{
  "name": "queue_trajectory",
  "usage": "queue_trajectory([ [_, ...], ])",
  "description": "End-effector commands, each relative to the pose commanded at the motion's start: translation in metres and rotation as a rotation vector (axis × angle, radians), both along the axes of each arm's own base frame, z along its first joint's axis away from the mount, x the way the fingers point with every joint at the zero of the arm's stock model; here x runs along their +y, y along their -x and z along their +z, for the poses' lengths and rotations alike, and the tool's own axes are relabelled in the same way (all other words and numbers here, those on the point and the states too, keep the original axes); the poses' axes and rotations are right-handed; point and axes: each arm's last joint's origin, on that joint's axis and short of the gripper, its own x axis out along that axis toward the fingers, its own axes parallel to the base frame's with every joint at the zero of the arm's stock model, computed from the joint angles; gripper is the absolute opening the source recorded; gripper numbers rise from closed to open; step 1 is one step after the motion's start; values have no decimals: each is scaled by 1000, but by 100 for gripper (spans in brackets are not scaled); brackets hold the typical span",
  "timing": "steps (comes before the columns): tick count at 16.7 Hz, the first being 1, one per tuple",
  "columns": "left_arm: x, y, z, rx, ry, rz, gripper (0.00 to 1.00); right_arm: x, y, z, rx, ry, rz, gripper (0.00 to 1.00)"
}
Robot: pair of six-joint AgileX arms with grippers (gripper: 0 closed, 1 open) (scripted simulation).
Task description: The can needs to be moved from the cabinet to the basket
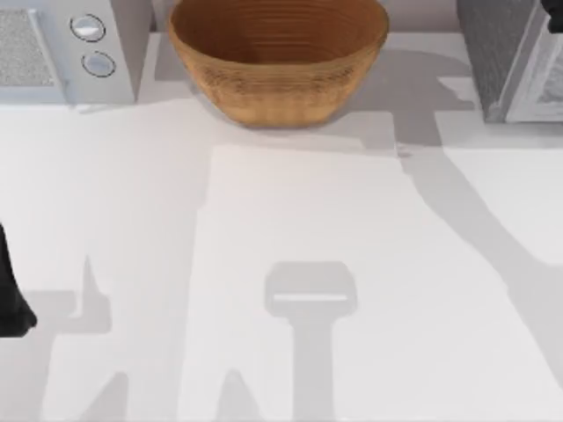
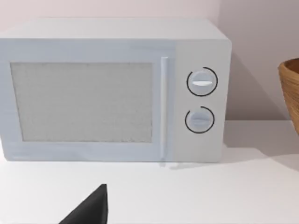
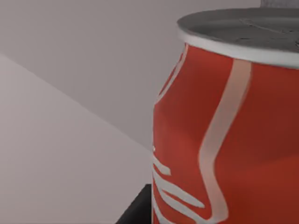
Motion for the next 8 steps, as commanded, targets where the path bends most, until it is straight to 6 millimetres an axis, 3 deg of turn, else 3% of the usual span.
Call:
queue_trajectory([
  [4, 0, 0, 0, 0, 0, 0, 100, 88, -67, -46, 17, 4, 5, 0],
  [8, 0, 0, 0, 0, 0, 0, 100, 152, -97, -101, 27, 7, 4, 0],
])
